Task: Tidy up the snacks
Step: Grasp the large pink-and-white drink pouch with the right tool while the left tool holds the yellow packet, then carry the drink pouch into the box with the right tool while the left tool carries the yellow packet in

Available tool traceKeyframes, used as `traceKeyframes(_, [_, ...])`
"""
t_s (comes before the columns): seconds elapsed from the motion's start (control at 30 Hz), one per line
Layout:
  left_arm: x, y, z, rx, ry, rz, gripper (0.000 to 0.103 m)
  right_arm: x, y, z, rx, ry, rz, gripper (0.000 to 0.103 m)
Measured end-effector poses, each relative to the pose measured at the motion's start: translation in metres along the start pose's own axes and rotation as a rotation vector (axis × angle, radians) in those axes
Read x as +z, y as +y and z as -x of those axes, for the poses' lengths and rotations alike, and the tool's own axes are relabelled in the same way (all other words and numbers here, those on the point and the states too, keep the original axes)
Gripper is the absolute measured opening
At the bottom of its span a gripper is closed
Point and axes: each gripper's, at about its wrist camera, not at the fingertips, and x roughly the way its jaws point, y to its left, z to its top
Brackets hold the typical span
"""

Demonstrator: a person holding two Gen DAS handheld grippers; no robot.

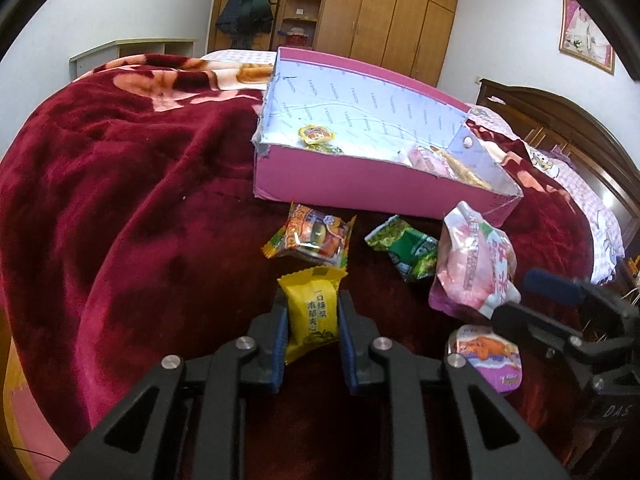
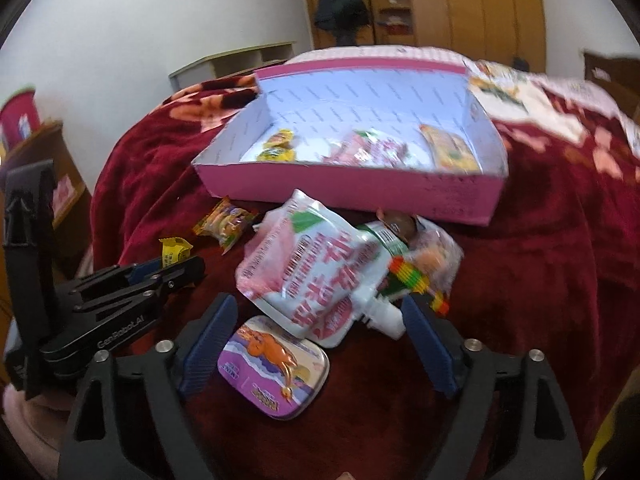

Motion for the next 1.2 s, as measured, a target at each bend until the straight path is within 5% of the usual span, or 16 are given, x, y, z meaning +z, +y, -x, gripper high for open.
traceKeyframes(0.8, [-0.002,0.003,-0.014,0.006,0.014,0.008,0.025,0.012,0.026,-0.036,-0.103,0.028,0.246,0.095])
traceKeyframes(1.2, [0.000,-0.001,-0.007,0.013,0.006,0.003,0.024,0.011,0.017,-0.022,-0.066,-0.027,0.184,0.090])
